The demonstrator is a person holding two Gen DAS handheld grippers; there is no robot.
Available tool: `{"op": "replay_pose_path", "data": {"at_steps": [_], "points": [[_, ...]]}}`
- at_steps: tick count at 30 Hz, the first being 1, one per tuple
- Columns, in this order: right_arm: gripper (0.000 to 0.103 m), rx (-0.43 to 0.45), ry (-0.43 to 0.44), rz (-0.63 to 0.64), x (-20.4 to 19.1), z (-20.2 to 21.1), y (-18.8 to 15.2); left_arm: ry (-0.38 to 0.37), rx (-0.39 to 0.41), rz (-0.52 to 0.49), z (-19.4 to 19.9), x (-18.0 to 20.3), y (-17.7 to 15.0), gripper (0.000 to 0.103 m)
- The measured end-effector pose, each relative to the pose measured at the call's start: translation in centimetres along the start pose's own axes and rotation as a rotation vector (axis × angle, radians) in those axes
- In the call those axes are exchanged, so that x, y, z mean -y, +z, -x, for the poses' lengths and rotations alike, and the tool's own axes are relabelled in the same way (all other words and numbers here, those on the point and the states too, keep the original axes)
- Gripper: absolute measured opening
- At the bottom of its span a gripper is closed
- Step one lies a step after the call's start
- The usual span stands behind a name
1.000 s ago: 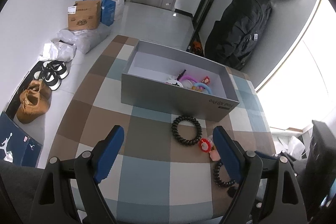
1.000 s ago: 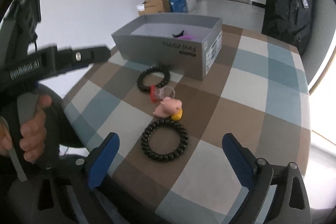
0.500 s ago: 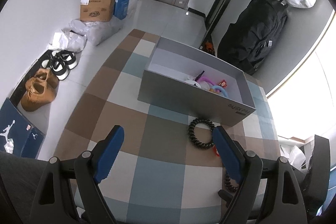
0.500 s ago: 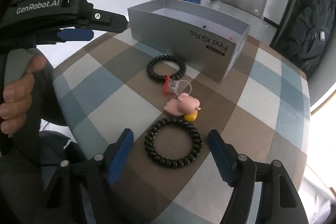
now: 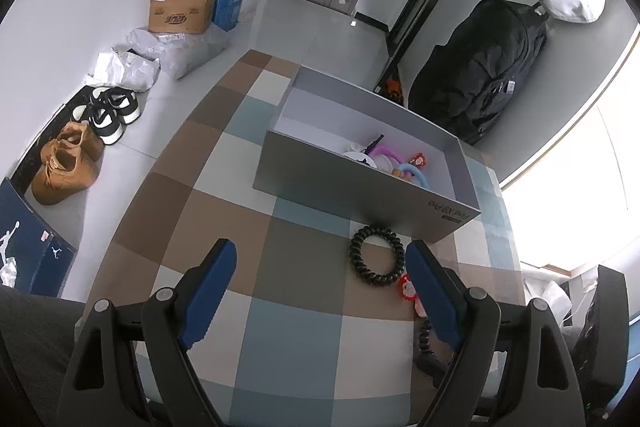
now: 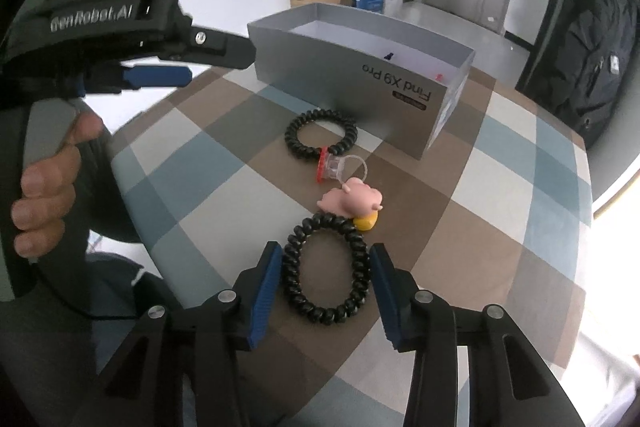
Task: Organize jewelry
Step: 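Grasp the black coil hair tie with the right gripper and lift it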
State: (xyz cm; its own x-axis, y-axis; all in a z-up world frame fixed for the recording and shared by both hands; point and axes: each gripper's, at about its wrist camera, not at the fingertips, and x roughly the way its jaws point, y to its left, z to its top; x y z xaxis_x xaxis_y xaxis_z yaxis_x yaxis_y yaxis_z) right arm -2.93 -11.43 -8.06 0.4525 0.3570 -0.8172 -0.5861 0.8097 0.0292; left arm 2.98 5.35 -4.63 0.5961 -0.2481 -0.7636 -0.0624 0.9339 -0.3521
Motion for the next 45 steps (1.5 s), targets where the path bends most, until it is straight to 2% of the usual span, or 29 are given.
{"op": "replay_pose_path", "data": {"at_steps": [7,12,17,22,27,29,31,32,35,38,43,44,45], "points": [[0.043,0.057,0.02,-0.112,2.0,1.7,0.2,0.013,-0.011,0.004,-0.1,-0.1,-0.2,0.083],[0.043,0.107,0.021,-0.183,3.3,3.3,0.3,0.014,-0.038,-0.033,-0.1,0.9,-0.7,0.083],[0.043,0.163,-0.003,-0.265,5.3,4.7,0.4,-0.064,-0.097,-0.053,-0.2,2.4,-2.2,0.083],[0.043,0.197,-0.009,-0.335,6.9,5.7,0.5,-0.115,-0.156,-0.12,-0.9,4.9,-3.7,0.083],[0.043,0.224,0.002,-0.39,8.2,6.3,0.6,-0.11,-0.183,-0.189,-1.8,7.2,-4.5,0.083],[0.043,0.236,0.005,-0.405,8.7,6.7,0.5,-0.087,-0.196,-0.208,-2.4,8.0,-4.6,0.082],[0.043,0.247,0.012,-0.422,9.2,7.0,0.3,-0.063,-0.214,-0.207,-3.0,8.3,-4.6,0.07],[0.043,0.252,0.017,-0.432,9.5,7.2,0.3,-0.059,-0.226,-0.196,-3.2,8.3,-4.5,0.067],[0.043,0.269,0.021,-0.453,10.3,7.6,0.1,-0.052,-0.259,-0.136,-3.9,8.3,-4.4,0.067],[0.043,0.277,0.032,-0.475,10.9,7.8,-0.1,-0.012,-0.245,-0.107,-4.0,8.6,-4.2,0.066],[0.043,0.291,0.055,-0.502,11.7,8.3,-0.4,0.011,-0.242,-0.054,-4.3,8.9,-3.9,0.065],[0.043,0.296,0.056,-0.503,11.8,8.4,-0.4,0.015,-0.238,-0.052,-4.4,9.1,-3.9,0.054],[0.043,0.299,0.056,-0.503,11.9,8.5,-0.4,0.027,-0.238,-0.054,-4.6,9.3,-3.9,0.05]]}}
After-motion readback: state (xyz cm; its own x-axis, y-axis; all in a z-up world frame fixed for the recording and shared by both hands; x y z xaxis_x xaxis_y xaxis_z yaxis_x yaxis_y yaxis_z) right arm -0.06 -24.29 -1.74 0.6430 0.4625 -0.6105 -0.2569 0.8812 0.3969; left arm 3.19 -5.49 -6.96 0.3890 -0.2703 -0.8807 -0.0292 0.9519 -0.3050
